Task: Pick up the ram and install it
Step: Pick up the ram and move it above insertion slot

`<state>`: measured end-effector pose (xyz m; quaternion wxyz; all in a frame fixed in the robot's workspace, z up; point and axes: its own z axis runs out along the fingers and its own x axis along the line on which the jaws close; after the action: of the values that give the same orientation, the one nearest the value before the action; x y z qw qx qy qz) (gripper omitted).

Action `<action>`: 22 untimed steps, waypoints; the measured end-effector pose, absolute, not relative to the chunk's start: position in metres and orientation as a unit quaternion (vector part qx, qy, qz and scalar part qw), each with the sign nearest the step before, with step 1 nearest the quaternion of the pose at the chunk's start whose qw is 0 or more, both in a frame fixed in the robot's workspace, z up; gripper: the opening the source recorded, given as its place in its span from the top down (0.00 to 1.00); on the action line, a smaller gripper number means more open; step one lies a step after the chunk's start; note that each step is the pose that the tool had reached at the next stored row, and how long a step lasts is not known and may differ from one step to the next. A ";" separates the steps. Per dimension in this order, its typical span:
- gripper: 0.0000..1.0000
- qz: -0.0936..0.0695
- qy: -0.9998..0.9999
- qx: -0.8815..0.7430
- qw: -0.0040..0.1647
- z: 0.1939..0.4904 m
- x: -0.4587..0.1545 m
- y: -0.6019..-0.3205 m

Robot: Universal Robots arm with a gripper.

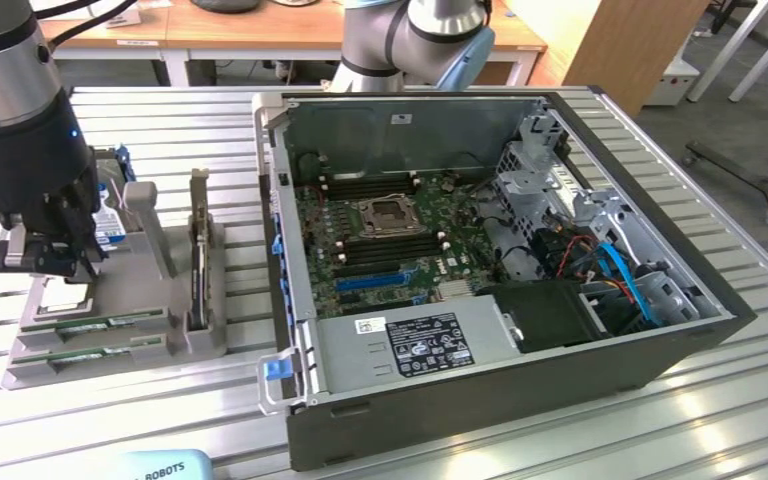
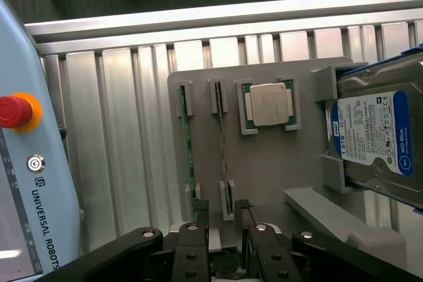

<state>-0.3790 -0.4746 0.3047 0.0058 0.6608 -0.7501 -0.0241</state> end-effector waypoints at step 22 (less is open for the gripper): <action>0.71 -0.024 -0.750 0.661 0.005 0.299 -0.379 -0.491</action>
<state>-0.3792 -0.4911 0.2990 0.0049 0.6609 -0.7500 -0.0242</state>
